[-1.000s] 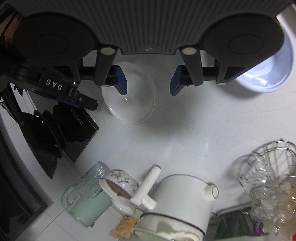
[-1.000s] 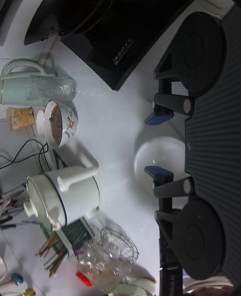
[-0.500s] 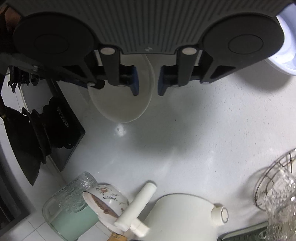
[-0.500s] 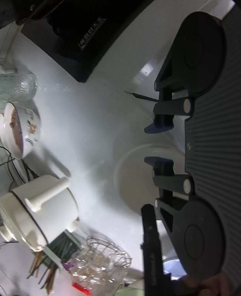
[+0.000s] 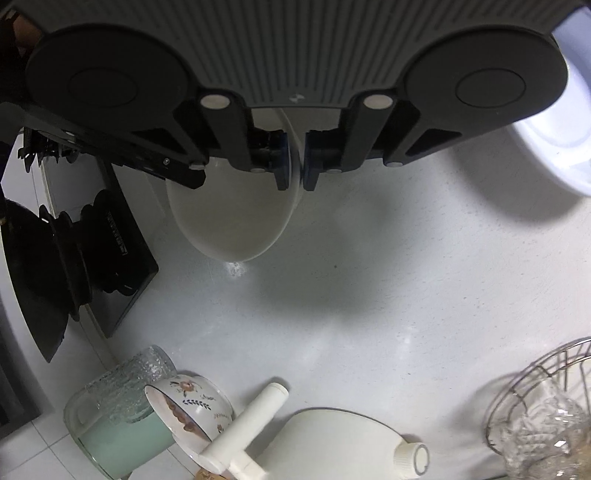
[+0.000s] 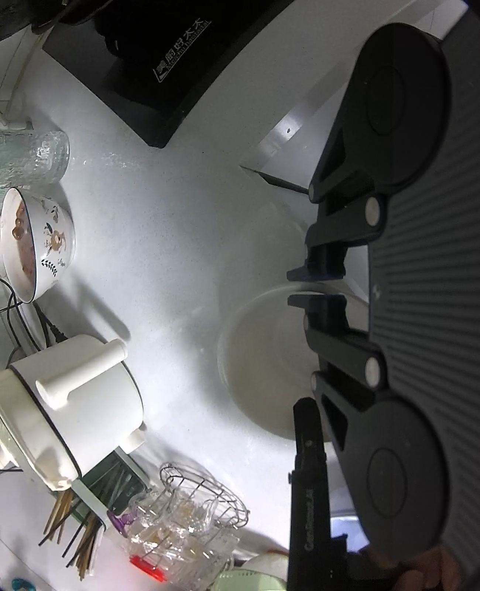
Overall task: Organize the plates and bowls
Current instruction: 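Close both grippers on the white bowl rim, then lift the white bowl with both grippers over the light blue bowls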
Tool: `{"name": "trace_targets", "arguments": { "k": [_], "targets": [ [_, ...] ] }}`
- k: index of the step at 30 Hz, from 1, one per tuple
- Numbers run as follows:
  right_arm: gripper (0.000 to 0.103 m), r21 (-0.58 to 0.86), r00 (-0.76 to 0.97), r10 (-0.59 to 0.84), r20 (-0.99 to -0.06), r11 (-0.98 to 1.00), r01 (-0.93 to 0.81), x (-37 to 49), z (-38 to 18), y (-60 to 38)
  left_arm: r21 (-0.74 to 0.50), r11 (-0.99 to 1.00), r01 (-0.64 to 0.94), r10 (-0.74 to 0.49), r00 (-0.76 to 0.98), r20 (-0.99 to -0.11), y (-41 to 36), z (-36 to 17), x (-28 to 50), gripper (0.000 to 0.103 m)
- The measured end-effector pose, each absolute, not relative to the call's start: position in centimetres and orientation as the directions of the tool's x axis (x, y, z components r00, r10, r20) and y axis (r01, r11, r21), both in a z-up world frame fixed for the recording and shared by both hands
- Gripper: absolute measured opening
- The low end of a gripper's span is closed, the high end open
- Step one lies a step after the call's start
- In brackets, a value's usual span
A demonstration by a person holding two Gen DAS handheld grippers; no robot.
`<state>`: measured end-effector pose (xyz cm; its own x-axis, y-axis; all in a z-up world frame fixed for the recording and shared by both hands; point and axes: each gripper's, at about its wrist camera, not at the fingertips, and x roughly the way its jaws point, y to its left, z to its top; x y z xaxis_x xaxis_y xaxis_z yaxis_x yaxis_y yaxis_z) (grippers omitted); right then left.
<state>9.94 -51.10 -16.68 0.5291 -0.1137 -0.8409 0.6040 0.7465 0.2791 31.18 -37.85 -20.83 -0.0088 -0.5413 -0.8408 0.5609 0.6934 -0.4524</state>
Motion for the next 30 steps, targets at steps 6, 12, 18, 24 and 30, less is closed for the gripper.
{"name": "trace_targets", "arguments": {
  "k": [6,12,18,24,30],
  "targets": [
    [0.009,0.301,0.543,-0.097,-0.834,0.746,0.594,9.6,-15.5,-50.3,-0.454,0.689,0.564,-0.554,0.007,-0.833,-36.8,-18.6,31.1,0.009],
    [0.01,0.321,0.581,-0.115,-0.805,0.74,0.591,8.9,-12.8,-49.1,-0.49,0.682,0.542,-0.58,-0.007,-0.815,-35.0,-15.9,31.3,0.009],
    [0.012,0.352,0.607,-0.094,-0.789,0.741,0.572,8.5,-10.1,-47.5,-0.468,0.707,0.53,-0.547,-0.01,-0.837,-33.9,-13.4,31.0,0.009],
    [0.012,0.36,0.612,-0.076,-0.787,0.75,0.555,8.5,-8.3,-46.3,-0.483,0.705,0.519,-0.555,-0.02,-0.832,-31.8,-11.9,31.1,0.009],
    [0.012,0.364,0.599,-0.036,-0.8,0.764,0.533,9.1,-7.1,-44.7,-0.471,0.721,0.509,-0.55,0.006,-0.835,-29.1,-10.4,30.6,0.009]
  ]
}}
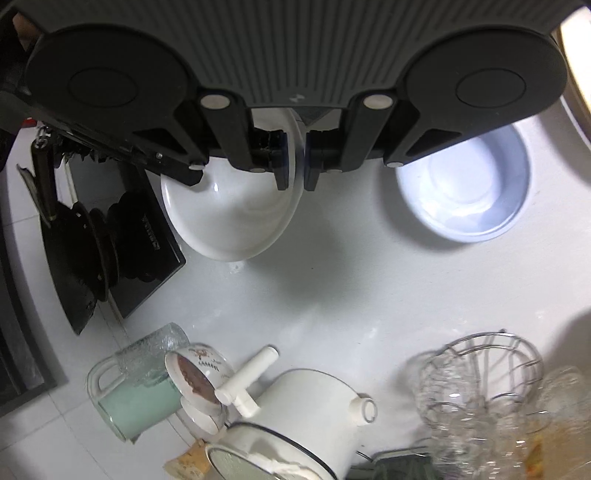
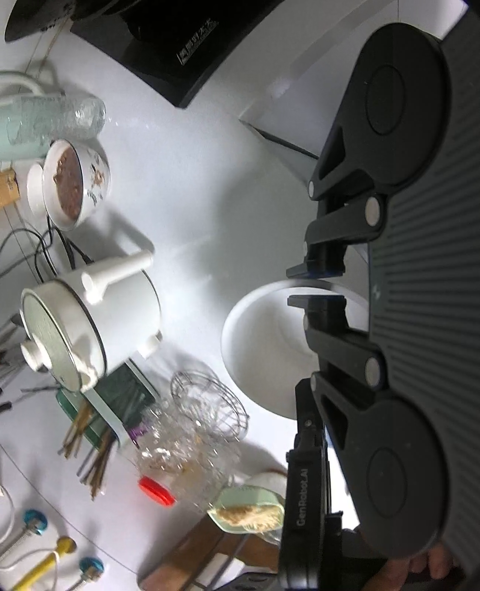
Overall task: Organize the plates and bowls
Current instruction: 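Lift the white bowl with both grippers over the light blue bowls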
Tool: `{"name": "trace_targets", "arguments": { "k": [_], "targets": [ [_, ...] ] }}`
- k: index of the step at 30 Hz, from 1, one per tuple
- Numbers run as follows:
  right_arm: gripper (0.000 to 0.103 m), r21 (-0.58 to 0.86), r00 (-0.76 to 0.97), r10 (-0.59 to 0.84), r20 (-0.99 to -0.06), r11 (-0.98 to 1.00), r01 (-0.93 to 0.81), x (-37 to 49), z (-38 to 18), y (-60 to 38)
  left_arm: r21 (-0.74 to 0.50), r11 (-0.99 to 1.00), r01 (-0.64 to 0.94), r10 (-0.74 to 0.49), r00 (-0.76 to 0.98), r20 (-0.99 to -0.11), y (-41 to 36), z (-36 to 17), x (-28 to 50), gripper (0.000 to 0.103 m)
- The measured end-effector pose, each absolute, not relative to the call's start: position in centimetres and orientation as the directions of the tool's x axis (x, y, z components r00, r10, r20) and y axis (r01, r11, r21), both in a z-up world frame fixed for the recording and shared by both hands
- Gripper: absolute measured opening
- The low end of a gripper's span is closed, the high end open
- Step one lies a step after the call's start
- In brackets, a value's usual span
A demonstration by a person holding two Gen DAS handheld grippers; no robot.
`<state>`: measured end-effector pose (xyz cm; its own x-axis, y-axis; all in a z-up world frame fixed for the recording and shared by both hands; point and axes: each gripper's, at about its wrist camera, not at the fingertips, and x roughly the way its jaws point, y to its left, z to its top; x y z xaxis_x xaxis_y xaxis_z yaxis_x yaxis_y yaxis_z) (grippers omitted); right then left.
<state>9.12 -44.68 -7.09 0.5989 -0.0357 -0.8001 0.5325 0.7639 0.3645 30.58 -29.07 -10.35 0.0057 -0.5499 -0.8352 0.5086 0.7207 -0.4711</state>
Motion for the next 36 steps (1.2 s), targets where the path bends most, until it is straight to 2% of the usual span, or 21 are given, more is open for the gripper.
{"name": "trace_targets", "arguments": {
  "k": [24,36],
  "targets": [
    [0.012,0.403,0.6,0.148,-0.786,0.858,0.318,14.2,-5.3,-34.4,-0.508,0.789,0.345,-0.593,0.21,-0.778,-12.6,-7.1,30.1,0.01],
    [0.012,0.363,0.566,0.157,-0.809,0.891,0.272,16.1,-7.0,-33.5,-0.488,0.827,0.28,-0.554,0.256,-0.792,-12.4,-9.3,30.6,0.01]
  ]
}}
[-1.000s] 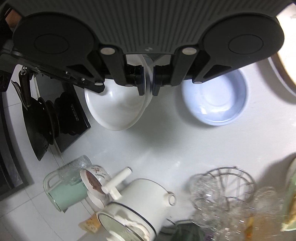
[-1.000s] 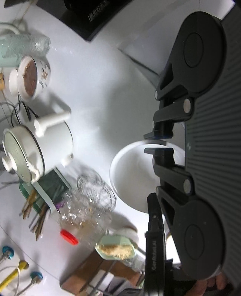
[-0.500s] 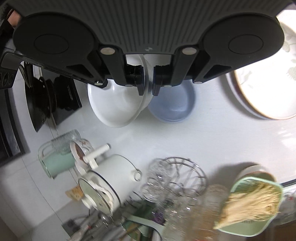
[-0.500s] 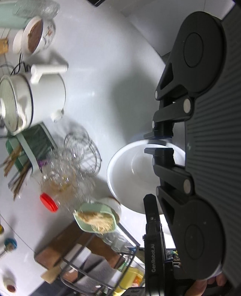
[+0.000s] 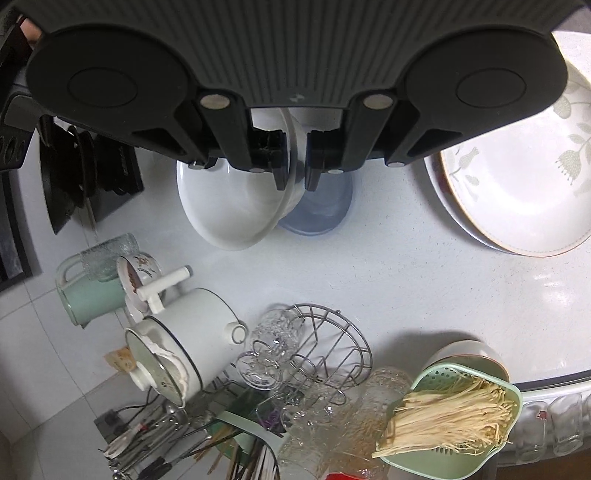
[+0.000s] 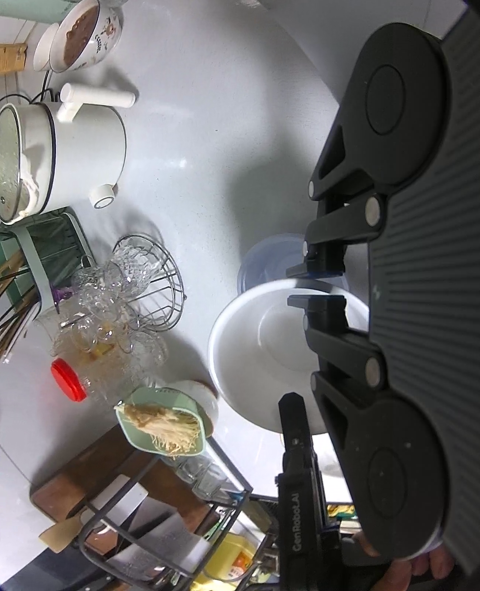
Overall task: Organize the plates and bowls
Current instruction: 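Lift the white bowl with both grippers over the light blue bowls, then lower the white bowl into the light blue bowls with both grippers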
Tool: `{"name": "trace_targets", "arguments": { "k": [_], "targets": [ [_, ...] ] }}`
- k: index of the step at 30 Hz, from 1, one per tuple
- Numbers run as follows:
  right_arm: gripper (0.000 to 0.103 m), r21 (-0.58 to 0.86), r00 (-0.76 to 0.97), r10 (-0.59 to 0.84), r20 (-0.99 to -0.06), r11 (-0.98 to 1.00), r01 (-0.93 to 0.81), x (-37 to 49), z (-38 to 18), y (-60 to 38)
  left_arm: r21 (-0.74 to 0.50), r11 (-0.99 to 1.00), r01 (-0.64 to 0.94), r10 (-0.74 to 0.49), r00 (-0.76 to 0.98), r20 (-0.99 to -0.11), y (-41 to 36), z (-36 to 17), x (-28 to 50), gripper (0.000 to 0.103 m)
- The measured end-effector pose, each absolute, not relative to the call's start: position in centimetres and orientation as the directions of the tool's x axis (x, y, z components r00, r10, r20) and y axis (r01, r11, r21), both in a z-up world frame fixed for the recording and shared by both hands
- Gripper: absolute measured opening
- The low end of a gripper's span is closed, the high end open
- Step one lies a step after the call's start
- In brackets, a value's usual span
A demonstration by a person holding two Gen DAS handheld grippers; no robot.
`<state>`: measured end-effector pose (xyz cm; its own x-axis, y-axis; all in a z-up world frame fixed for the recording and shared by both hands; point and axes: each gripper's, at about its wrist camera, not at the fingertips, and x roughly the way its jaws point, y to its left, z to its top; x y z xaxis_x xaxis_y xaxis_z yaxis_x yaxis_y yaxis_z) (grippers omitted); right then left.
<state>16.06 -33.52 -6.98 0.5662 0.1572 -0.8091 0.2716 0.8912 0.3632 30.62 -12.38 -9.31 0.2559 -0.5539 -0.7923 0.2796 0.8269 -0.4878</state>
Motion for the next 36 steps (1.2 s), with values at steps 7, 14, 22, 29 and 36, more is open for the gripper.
{"name": "trace_targets", "arguments": {
  "k": [7,14,22,29,36],
  "targets": [
    [0.012,0.325,0.513,0.169,-0.841,0.917,0.23,18.4,-10.0,-34.7,-0.454,0.864,0.219,-0.503,0.307,-0.808,-14.2,-12.1,31.3,0.01],
    [0.013,0.338,0.482,0.223,-0.847,0.927,0.165,19.8,-11.7,-34.8,-0.45,0.884,0.126,-0.464,0.342,-0.817,-13.8,-13.5,31.8,0.01],
    [0.014,0.322,0.454,0.234,-0.86,0.939,0.125,20.5,-12.0,-34.7,-0.431,0.898,0.086,-0.434,0.335,-0.837,-13.6,-14.0,31.9,0.016],
    [0.041,0.32,0.469,0.226,-0.854,0.939,0.129,20.2,-12.0,-35.5,-0.406,0.911,0.067,-0.402,0.36,-0.842,-13.3,-14.2,31.6,0.041],
    [0.041,0.352,0.451,0.241,-0.86,0.919,0.18,20.5,-13.3,-36.9,-0.326,0.941,0.085,-0.334,0.371,-0.867,-14.0,-15.3,31.0,0.051]
  ]
}}
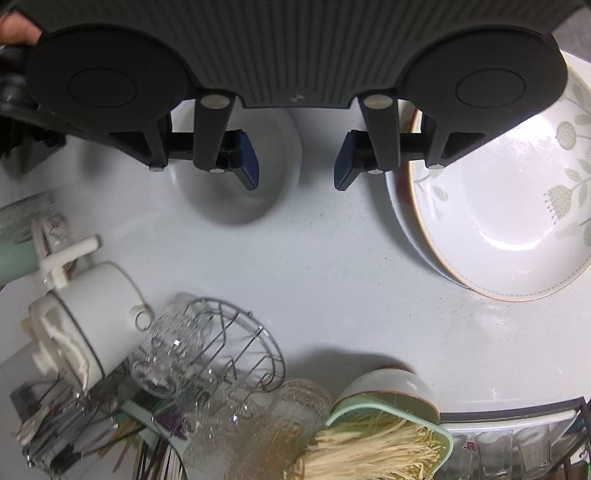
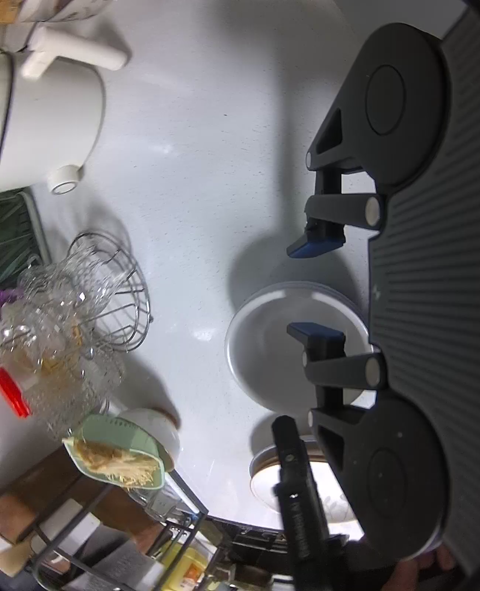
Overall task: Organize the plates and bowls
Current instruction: 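Lower the white bowl into the light blue bowls with both grippers, then carry the nested bowls with both grippers over the leaf plate stack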
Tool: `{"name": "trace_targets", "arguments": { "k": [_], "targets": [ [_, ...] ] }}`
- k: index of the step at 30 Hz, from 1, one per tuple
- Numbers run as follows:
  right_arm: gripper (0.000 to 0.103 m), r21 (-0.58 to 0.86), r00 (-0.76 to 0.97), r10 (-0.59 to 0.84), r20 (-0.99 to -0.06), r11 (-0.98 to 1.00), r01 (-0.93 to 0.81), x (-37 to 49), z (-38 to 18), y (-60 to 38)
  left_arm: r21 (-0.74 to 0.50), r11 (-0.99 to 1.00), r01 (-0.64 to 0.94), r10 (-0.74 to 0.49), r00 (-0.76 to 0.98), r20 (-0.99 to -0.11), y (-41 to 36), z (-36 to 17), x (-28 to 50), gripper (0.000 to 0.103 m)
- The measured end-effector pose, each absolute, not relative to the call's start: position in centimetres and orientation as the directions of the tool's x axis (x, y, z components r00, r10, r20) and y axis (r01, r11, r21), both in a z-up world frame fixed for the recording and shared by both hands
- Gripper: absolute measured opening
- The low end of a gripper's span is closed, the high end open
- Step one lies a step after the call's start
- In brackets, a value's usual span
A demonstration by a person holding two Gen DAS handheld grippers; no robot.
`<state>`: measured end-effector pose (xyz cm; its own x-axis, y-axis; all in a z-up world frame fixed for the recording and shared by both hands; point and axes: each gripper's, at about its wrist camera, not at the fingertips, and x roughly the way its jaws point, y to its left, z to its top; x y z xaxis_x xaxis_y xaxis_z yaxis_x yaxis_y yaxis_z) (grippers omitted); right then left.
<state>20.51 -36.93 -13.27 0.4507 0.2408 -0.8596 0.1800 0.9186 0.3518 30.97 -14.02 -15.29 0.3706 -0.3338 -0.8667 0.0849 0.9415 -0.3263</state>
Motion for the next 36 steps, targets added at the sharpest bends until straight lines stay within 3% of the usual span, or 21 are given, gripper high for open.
{"name": "trace_targets", "arguments": {
  "k": [14,22,28,36],
  "targets": [
    [0.041,0.395,0.428,0.282,-0.859,0.896,0.202,20.2,-15.8,-37.5,-0.299,0.944,0.14,-0.329,0.34,-0.881,-16.1,-17.6,30.0,0.05],
    [0.041,0.422,0.431,0.31,-0.847,0.886,0.192,21.0,-16.9,-37.0,-0.302,0.938,0.167,-0.342,0.325,-0.882,-16.6,-19.1,29.9,0.039],
    [0.027,0.46,0.437,0.338,-0.834,0.862,0.212,20.7,-17.9,-36.6,-0.304,0.932,0.198,-0.355,0.333,-0.873,-16.8,-19.3,30.5,0.028],
    [0.024,0.462,0.483,0.31,-0.819,0.855,0.235,19.6,-17.7,-36.8,-0.325,0.918,0.228,-0.385,0.311,-0.869,-16.6,-18.7,30.6,0.026]
  ]
}}
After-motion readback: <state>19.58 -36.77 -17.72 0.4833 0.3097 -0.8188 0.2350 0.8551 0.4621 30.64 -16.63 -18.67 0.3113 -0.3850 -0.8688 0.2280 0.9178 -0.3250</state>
